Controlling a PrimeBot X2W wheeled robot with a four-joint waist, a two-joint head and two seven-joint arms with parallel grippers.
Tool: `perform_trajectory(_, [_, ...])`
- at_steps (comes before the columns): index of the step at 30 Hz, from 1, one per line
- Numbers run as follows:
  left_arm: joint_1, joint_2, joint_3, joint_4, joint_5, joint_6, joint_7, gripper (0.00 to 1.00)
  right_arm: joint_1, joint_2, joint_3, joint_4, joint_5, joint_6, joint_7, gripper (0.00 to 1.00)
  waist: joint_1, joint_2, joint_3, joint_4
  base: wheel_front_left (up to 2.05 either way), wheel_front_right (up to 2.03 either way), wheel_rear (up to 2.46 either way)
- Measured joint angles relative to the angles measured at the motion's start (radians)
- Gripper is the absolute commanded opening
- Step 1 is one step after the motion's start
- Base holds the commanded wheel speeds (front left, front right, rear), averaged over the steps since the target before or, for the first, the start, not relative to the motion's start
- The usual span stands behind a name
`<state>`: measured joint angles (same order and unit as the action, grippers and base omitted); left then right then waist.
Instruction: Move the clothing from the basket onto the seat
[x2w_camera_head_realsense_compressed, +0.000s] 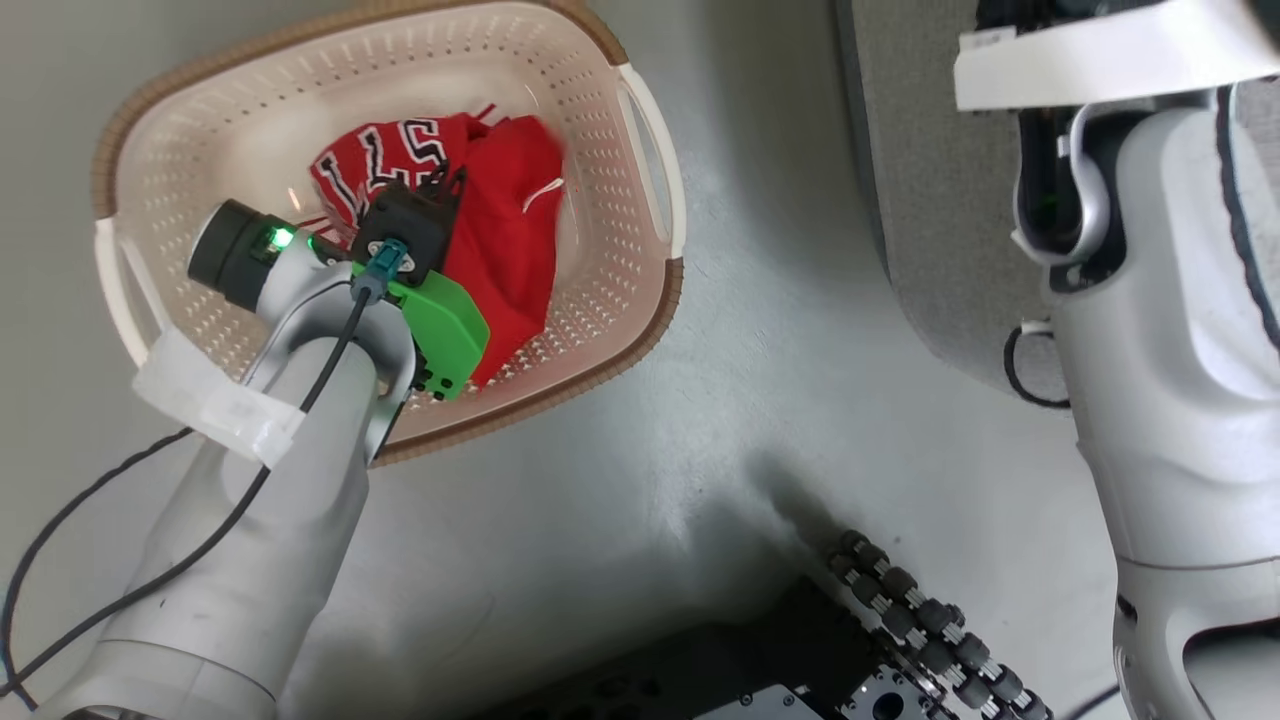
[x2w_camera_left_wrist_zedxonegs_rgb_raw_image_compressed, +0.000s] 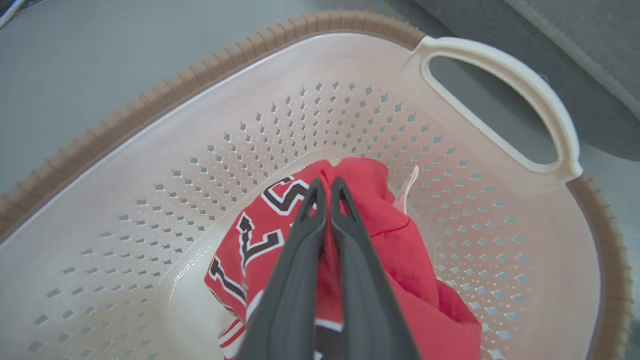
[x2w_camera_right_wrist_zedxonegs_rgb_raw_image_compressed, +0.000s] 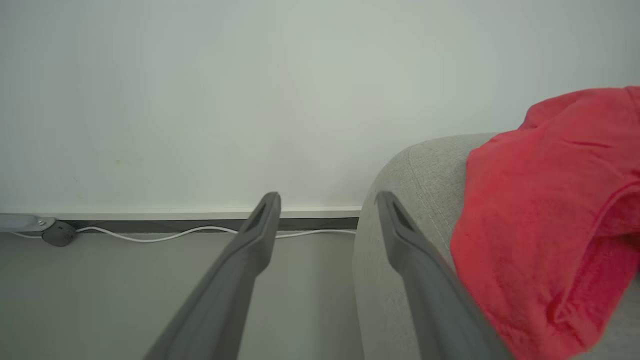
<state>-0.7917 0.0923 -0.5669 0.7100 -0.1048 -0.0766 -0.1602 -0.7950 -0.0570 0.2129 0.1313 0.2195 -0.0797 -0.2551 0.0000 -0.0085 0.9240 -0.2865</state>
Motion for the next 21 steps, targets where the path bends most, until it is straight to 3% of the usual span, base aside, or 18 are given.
perform_trajectory(21, [0.041, -0.048, 0.015, -0.038, -0.118, -0.012, -0.080, 0.00, 0.171, -0.042, -0.045, 0.117, -0.045, 0.027, 0.000, 1.00, 0.0000, 0.0000, -0.278, 0.137, 0.00, 0.00, 0.00])
